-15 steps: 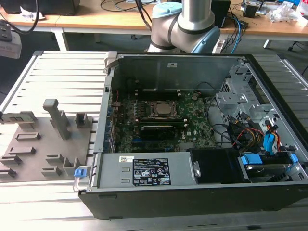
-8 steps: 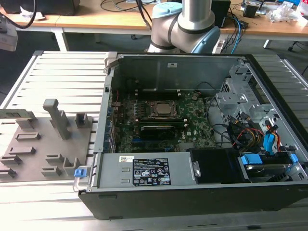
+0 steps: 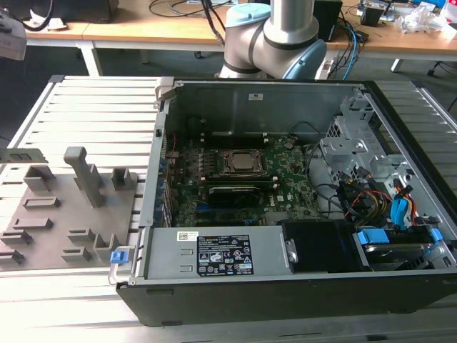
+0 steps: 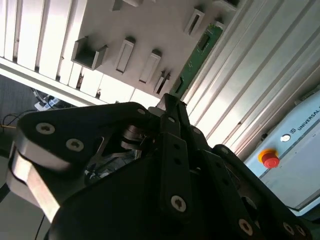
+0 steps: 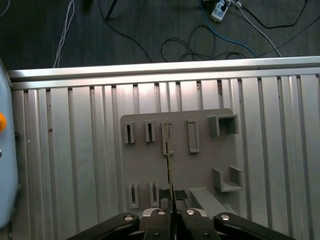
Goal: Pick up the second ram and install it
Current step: 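Pick up the second ram and move it above second insertion slot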
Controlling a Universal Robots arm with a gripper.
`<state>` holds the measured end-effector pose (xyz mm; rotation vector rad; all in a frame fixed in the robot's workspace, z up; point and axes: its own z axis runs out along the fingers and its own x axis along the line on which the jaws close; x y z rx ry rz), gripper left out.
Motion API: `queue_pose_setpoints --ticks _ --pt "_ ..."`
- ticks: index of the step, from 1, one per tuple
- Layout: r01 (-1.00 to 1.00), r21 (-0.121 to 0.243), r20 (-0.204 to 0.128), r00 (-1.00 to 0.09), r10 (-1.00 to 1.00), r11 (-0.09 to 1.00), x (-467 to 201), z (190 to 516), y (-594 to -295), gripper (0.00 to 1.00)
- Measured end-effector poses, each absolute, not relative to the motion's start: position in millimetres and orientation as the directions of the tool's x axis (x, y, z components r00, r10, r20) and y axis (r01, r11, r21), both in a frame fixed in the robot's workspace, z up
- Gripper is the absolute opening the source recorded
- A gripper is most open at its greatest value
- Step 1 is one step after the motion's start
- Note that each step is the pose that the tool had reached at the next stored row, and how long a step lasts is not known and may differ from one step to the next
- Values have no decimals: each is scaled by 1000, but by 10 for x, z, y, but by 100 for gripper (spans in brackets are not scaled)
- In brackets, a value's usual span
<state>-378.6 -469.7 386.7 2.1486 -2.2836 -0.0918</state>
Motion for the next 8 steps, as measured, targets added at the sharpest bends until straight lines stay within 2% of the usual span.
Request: queue_pose_setpoints --ticks 8 --pt "-997 46 -40 -62 -997 60 -3786 4029 -4570 13"
